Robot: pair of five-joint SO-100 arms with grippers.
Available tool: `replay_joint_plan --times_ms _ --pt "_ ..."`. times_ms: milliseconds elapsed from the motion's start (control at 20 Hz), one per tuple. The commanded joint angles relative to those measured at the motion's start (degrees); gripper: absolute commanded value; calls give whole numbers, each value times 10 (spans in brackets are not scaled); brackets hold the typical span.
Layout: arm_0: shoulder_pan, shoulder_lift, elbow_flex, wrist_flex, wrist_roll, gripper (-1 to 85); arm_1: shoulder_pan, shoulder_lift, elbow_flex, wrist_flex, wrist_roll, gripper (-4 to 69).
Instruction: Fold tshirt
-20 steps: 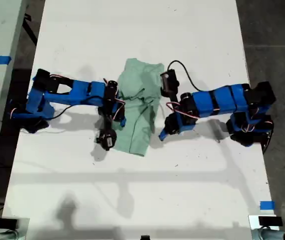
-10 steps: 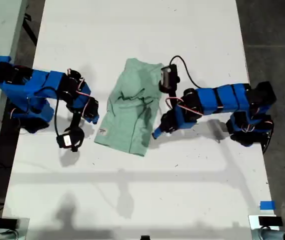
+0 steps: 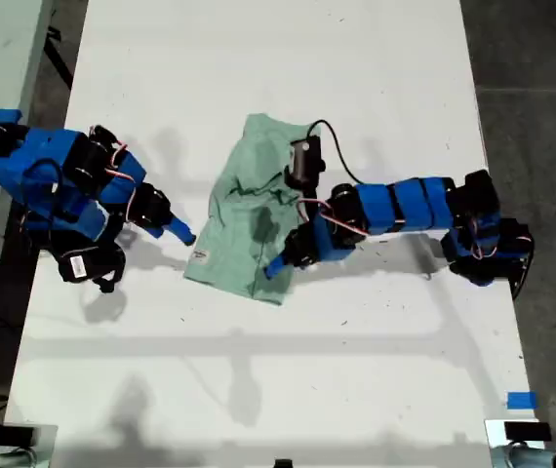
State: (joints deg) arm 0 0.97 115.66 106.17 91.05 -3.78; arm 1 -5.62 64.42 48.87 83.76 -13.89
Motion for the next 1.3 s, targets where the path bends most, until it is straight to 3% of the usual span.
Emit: replay_joint_plan --times_ms 0,100,450,850,1250 --pt "4 91 86 -103 16 291 -11 -4 -43 -20 5 296" --pt "-3 130 168 -170 23 283 -11 -25 -48 -24 7 296" --pt "-44 106 311 -306 53 286 -10 -119 -89 -60 5 291" --pt "-41 -59 329 -436 77 232 -12 -197 -104 -128 13 271" --pt "-2 -261 244 -453 109 92 -24 -247 -105 -201 27 220"
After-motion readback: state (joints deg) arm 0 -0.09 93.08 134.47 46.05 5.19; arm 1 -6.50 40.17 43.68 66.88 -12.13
